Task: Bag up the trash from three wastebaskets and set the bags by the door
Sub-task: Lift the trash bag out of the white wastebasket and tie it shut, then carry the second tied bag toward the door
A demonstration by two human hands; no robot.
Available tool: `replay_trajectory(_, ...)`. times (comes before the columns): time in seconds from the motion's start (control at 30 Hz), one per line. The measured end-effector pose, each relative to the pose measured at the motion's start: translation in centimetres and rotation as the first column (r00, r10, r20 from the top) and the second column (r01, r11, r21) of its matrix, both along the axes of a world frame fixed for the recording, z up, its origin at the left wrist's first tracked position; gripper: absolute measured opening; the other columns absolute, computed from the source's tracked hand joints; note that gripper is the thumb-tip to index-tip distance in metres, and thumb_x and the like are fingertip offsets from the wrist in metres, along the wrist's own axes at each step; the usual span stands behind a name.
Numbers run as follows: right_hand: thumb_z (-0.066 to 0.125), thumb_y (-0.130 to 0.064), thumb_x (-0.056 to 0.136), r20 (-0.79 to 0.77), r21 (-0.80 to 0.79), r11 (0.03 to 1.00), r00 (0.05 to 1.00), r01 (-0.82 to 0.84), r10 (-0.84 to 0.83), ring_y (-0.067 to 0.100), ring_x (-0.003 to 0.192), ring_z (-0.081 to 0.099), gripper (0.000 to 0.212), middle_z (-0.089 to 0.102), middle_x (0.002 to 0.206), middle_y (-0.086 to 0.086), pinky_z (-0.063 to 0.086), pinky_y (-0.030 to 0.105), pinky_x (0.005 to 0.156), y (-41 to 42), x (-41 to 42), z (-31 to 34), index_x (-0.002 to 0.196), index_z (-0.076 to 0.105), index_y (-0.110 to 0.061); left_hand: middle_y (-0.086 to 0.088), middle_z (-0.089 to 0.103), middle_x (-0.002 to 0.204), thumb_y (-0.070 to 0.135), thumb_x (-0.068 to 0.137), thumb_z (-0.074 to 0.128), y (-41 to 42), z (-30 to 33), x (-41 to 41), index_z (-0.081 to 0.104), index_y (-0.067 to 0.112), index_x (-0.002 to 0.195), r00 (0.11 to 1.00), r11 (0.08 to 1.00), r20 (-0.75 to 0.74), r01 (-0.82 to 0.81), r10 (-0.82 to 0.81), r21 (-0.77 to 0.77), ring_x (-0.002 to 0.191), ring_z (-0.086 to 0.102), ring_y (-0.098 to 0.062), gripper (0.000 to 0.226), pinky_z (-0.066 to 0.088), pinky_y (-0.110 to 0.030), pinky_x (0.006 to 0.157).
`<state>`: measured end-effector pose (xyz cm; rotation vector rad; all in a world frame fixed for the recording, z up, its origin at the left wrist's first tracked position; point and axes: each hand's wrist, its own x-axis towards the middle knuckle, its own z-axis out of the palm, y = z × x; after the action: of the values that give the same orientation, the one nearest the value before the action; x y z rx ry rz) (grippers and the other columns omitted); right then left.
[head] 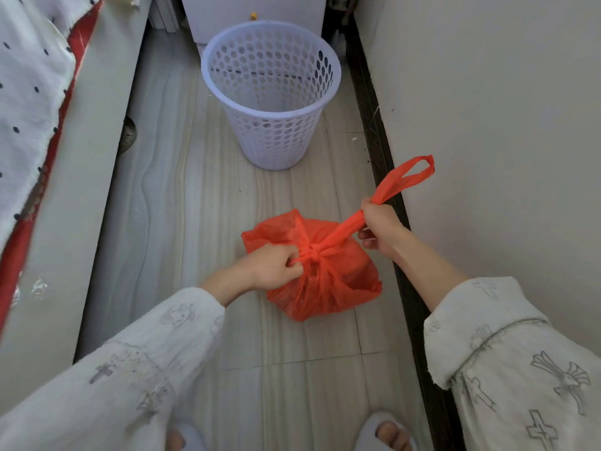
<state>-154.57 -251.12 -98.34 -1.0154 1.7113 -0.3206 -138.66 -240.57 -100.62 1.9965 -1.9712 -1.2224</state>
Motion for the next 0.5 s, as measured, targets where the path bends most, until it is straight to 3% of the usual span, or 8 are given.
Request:
replay_trajectory(0.1,0.034,-0.03,0.099,0.136,0.143,0.986,0.988,-0.087,0.068,0.017,0.056,0.051,0.032,0.053,0.068,0.005,0.041,0.026,0.049,3.1,0.2,3.0,0.074,0.045,-0.016,-0.019,0.062,0.084,0.022,0.088,0.048,2.4,0.9,-0.1,0.033,0.02,0.058,0.99,0.981,-0.01,-0.141,0.144,0.136,0.089,0.06,-0.032,0.034,0.036,-0.031,0.067)
replay_trajectory(0.2,0.04,-0.033,0.098,0.237,0.308,0.931,0.963,-0.196,0.124,0.018,0.067,0.058,0.028,0.061,0.081,0.006,0.048,0.026,0.062,5.5,-0.2,7.7,0.095,0.055,-0.01,-0.02,0.066,0.086,0.023,0.086,0.051,5.1,5.1,0.0,0.033,0.02,0.058,0.979,0.963,0.009,-0.201,0.203,0.177,0.087,0.062,-0.032,0.034,0.043,-0.032,0.071)
replay_trajectory(0.37,0.04,-0.032,0.098,0.264,0.345,0.898,0.946,-0.275,0.188,0.017,0.074,0.062,0.035,0.065,0.089,0.008,0.05,0.024,0.065,8.5,0.3,18.5,0.115,0.054,-0.005,-0.001,0.053,0.061,0.024,0.082,0.058,9.0,15.2,0.2,0.037,0.023,0.059,0.954,0.945,-0.039,-0.288,0.298,0.156,0.072,0.061,-0.028,0.032,0.046,-0.036,0.068)
replay_trajectory(0.5,0.041,-0.03,0.098,0.23,0.345,0.883,0.941,-0.318,0.248,0.028,0.089,0.063,0.041,0.063,0.117,0.024,0.052,0.031,0.073,12.0,1.7,29.3,0.122,0.052,0.001,0.006,0.042,0.051,0.019,0.081,0.064,12.3,24.5,1.0,0.042,0.025,0.058,0.82,0.831,-0.172,-0.504,0.546,0.234,0.047,0.041,-0.005,0.032,0.034,-0.024,0.056)
